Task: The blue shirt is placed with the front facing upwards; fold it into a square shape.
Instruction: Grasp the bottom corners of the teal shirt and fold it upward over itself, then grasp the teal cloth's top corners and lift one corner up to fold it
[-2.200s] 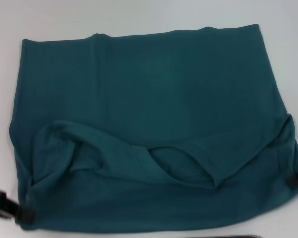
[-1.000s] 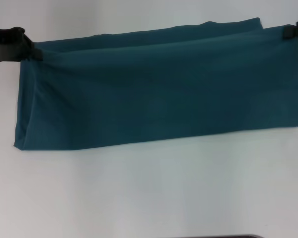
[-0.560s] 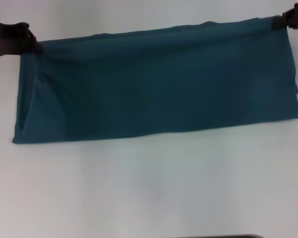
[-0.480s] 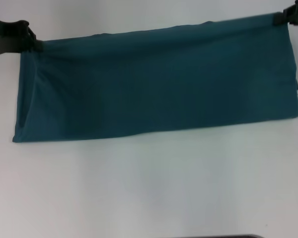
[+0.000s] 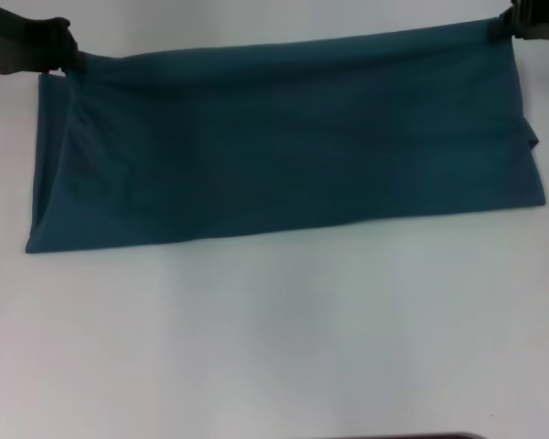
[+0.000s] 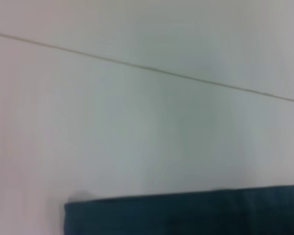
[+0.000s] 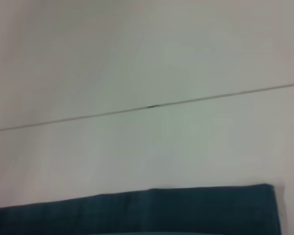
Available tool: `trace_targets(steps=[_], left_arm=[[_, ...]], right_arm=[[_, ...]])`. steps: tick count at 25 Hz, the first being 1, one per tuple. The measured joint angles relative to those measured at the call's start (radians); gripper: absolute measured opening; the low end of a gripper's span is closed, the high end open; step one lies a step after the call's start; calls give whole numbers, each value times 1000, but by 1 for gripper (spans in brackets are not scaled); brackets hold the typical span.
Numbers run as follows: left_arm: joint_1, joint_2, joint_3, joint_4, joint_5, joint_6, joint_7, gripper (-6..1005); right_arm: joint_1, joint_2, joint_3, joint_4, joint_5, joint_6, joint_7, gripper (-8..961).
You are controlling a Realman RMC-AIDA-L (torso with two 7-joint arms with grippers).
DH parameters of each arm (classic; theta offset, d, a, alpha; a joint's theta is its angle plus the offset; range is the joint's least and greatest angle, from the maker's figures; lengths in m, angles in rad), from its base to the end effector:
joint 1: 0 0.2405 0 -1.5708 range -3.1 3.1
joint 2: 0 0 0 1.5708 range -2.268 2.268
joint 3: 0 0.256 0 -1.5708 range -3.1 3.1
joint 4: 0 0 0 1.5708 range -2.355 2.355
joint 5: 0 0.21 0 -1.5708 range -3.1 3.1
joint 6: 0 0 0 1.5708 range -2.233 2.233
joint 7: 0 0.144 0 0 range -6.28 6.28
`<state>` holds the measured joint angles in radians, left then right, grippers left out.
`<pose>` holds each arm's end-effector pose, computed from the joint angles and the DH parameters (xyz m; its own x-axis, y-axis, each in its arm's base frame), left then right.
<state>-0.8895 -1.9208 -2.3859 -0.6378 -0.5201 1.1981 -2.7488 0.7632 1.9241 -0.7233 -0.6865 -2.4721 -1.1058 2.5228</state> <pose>-0.2461 0.4488 0.0566 0.2164 0.9034 0.3702 0.9322 -0.0786 -0.3532 0.2804 0.4390 0.0742 0.3116 -0.8192 -0.4814 -0.9228 -0.1400 -0.3591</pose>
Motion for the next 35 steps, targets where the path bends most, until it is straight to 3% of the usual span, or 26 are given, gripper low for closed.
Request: trace_targets(steps=[11, 18, 29, 35], left_arm=[[4, -28, 7, 6, 13, -66, -9, 68], [18, -27, 4, -4, 40, -60, -74, 69], [83, -46, -12, -116, 28, -72, -115, 402], [129, -45, -75, -174, -55, -32, -82, 525]], right_arm=[[1, 21, -4, 13, -8, 83, 5, 46], [16, 9, -7, 16, -9, 100, 1, 47], [38, -16, -3, 9, 3, 99, 3, 462], [10, -42, 15, -3, 97, 22, -50, 559]])
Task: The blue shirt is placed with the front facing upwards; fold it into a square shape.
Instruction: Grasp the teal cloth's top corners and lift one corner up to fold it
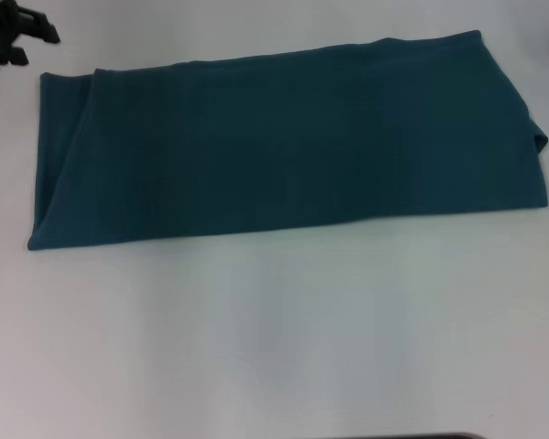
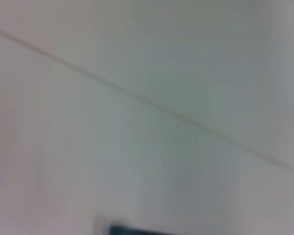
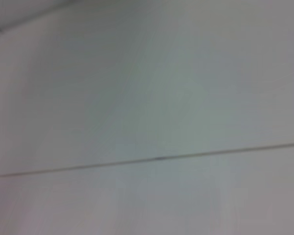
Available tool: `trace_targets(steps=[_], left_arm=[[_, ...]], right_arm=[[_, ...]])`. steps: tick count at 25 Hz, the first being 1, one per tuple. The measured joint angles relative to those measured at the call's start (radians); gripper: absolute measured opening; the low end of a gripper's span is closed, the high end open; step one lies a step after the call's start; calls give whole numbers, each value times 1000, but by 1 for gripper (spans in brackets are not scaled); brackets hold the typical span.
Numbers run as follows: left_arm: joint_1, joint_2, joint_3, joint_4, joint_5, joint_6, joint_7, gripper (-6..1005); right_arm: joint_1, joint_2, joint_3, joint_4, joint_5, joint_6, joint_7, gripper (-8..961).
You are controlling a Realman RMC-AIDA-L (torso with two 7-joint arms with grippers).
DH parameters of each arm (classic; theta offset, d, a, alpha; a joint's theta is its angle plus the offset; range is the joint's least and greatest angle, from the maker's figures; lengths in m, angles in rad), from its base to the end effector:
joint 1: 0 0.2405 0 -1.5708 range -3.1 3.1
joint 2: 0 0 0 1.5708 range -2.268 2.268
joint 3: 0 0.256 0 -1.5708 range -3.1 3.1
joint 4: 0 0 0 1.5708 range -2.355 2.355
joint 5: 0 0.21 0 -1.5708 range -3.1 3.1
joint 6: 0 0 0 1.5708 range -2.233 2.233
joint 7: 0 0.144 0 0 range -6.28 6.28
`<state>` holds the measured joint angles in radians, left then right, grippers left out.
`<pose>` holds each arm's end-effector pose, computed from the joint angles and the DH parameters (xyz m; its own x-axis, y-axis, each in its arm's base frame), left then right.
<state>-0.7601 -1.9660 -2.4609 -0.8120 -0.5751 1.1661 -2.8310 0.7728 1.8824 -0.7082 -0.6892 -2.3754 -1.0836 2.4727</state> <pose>-0.2713 0.4368 0.0824 0.0773 0.8216 0.5648 0.9643 0.0823 -0.2517 0.2703 0.4532 0.1003 0.3465 -0.7535 -0.5587 -0.9233 -0.1690 -0.3448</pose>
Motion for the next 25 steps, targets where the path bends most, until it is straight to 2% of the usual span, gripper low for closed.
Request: trace_targets(steps=[3, 7, 8, 9, 11, 14, 16, 20, 25], left_arm=[[53, -7, -41, -41, -145, 39, 85, 557], [154, -21, -100, -36, -447, 165, 305, 556], [196, -31, -106, -25, -551, 218, 375, 556], [196, -31, -106, -25, -551, 218, 375, 556], [229, -45, -106, -20, -608, 254, 414, 556], [268, -81, -108, 7, -635, 276, 429, 557], [281, -94, -109, 48, -636, 272, 437, 581], [293, -104, -110, 144, -644, 243, 514, 614], [297, -116, -112, 181, -647, 168, 529, 605]], right_arm=[[-60, 5, 47, -19, 151, -65, -150, 608], [-194, 35, 112, -36, 414, -201, -409, 640], [-233, 42, 121, -35, 472, -240, -471, 640], [-269, 51, 127, -33, 524, -279, -527, 640], [-335, 70, 135, -32, 592, -340, -602, 641], [-397, 89, 141, -26, 618, -372, -630, 641], [-425, 96, 142, -6, 618, -380, -627, 637], [-448, 100, 142, 69, 617, -386, -627, 628], [-451, 110, 142, 106, 619, -387, -640, 626]])
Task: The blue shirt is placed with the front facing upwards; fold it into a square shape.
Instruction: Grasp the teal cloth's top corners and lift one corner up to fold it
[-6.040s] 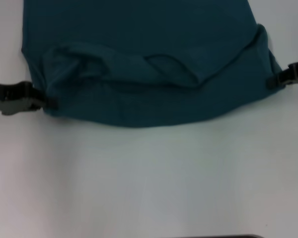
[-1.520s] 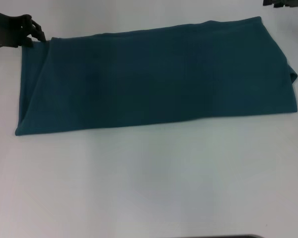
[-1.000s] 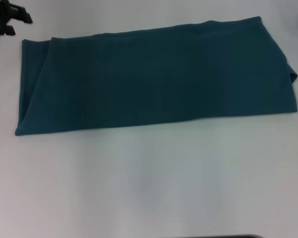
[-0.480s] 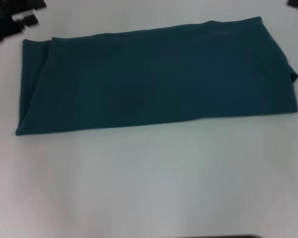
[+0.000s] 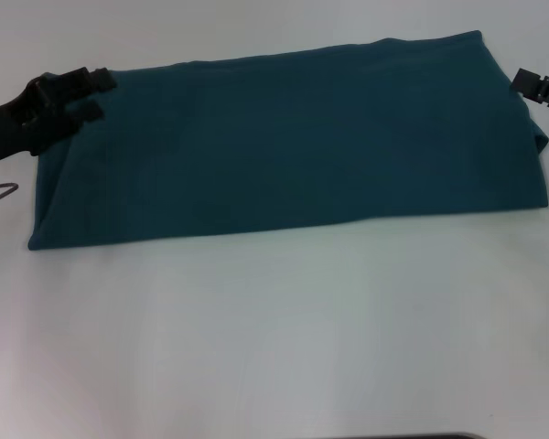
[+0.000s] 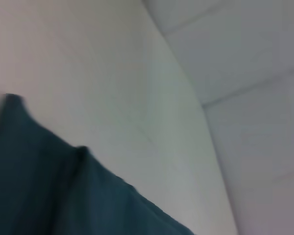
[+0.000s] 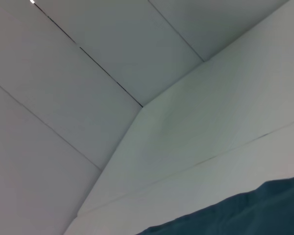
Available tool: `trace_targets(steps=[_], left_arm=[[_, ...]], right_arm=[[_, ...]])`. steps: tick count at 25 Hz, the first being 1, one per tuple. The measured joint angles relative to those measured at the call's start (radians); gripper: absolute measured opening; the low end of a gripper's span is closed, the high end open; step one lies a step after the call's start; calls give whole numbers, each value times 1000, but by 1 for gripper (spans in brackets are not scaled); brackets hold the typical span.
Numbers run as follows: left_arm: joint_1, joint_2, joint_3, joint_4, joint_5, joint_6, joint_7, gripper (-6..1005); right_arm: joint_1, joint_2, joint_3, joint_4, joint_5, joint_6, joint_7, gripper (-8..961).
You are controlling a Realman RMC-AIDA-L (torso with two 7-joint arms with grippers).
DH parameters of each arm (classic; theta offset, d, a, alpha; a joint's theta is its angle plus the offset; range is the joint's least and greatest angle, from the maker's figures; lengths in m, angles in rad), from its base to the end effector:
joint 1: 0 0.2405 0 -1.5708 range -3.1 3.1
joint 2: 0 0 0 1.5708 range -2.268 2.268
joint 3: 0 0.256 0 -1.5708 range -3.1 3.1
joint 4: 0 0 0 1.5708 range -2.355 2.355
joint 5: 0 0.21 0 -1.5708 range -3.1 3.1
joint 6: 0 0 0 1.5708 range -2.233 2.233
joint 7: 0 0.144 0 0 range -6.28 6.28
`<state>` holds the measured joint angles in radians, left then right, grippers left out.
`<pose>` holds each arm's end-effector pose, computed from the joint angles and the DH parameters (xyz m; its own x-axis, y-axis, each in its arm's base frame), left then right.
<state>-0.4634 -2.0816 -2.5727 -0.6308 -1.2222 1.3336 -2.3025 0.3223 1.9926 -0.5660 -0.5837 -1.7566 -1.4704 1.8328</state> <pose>-0.3083 0.3413 0.0208 -0.1240 0.7592 0.6390 0.9534 -0.0872 0.2887 0.3453 0.2981 0.0624 0.1935 -0.6018 -0.7748 -0.9273 -0.3702 0.0560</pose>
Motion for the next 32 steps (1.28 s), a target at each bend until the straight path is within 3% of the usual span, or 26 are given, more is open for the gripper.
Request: trace_targets(steps=[2, 4, 17, 24, 32], left_arm=[[-1, -29, -3, 2, 0, -101, -30, 601], [-5, -39, 4, 3, 4, -149, -50, 599], [-19, -38, 53, 70, 24, -355, -130, 595], [0, -27, 47, 58, 48, -321, -140, 596], [55, -6, 53, -75, 53, -122, -200, 598]], right_arm=[[4, 1, 0, 0, 0, -5, -2, 626], [8, 0, 0, -3, 0, -11, -2, 626], [11, -2, 9, 1, 6, -4, -2, 626], [14, -3, 9, 2, 3, -5, 3, 625], [5, -11, 9, 2, 2, -14, 9, 625]])
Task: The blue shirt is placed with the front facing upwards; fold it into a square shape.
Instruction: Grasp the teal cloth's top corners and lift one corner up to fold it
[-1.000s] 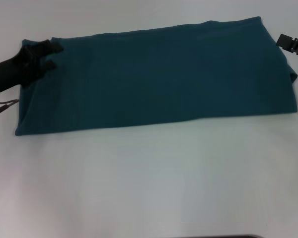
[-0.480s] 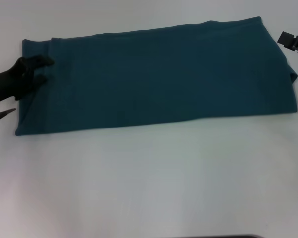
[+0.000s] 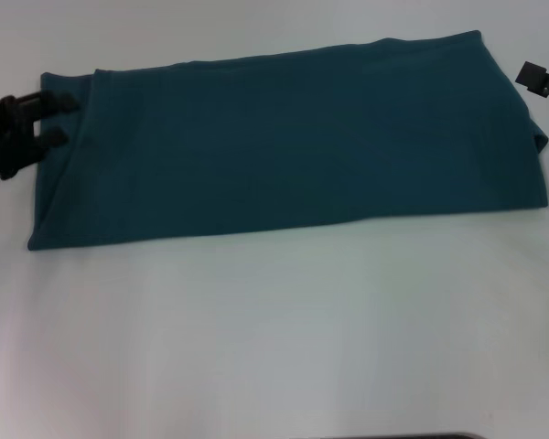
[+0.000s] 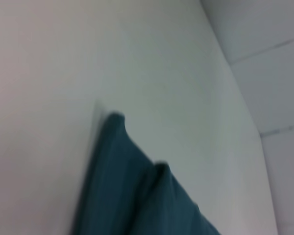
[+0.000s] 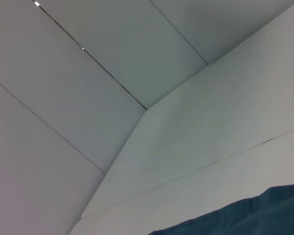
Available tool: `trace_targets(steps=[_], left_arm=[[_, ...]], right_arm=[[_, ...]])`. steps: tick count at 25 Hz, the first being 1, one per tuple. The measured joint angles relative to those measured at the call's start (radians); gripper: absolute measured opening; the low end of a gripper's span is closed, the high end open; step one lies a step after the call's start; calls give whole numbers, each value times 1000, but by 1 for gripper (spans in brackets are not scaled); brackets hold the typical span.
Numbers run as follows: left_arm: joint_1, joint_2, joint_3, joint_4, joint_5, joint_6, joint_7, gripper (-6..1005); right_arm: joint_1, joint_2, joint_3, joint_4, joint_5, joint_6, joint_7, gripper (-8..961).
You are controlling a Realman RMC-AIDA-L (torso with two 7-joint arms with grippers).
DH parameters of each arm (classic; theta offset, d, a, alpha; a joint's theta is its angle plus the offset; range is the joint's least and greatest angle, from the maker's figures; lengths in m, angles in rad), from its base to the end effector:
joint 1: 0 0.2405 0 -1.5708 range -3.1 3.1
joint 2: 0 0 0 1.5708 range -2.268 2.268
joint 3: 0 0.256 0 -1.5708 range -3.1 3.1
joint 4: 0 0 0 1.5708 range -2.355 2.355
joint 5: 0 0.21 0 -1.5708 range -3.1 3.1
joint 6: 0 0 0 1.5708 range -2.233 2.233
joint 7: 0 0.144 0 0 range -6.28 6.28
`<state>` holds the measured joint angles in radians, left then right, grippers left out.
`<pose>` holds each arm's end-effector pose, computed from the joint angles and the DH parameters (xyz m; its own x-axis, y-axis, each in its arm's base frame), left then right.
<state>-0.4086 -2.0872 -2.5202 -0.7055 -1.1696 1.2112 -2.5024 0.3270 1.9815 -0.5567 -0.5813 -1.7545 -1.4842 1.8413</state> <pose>-0.3348 0.3367 0.0276 -0.2666 0.7190 0.6418 0.9575 0.1219 0.2613 0.3447 0.2993 0.0680 0.1905 -0.5981 -0.7784 -0.9249 -0.3752 0.0619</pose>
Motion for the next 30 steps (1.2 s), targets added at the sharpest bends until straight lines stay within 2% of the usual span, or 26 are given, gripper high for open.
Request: trace_targets(steps=[4, 11, 15, 17, 18, 19, 20, 21, 22, 26, 30], left_arm=[[2, 4, 2, 11, 34, 33, -9, 598], [-6, -7, 6, 15, 138, -34, -34, 599], [-11, -5, -3, -18, 145, 14, -25, 600], [-11, 2, -11, -64, 119, 80, 12, 600], [-17, 19, -4, -114, 108, 153, 58, 601], [-17, 19, -4, -114, 108, 153, 58, 601], [-26, 31, 8, -132, 114, 189, 70, 601], [-47, 53, 29, -141, 144, 219, 65, 601], [-47, 53, 29, -141, 144, 219, 65, 614], [-94, 82, 38, -137, 233, 208, 32, 666], [-119, 90, 34, -133, 320, 144, -29, 717]], right_arm=[[-2, 0, -2, 0, 0, -1, 1, 625], [-1, 0, -7, 0, -7, 3, 1, 625], [-1, 0, -1, -1, -34, 4, 4, 625], [0, -1, -1, -7, -36, -1, 5, 625], [0, -1, -1, -9, -36, -3, 5, 625], [0, -1, -1, -10, -36, -4, 5, 625], [0, -1, -1, -10, -36, -5, 5, 626], [0, -1, 0, -10, -36, -6, 5, 626], [0, -1, 0, -10, -36, -6, 5, 626], [6, -1, 0, -9, -36, -7, 5, 624], [9, -1, 0, -8, -36, -7, 5, 623]])
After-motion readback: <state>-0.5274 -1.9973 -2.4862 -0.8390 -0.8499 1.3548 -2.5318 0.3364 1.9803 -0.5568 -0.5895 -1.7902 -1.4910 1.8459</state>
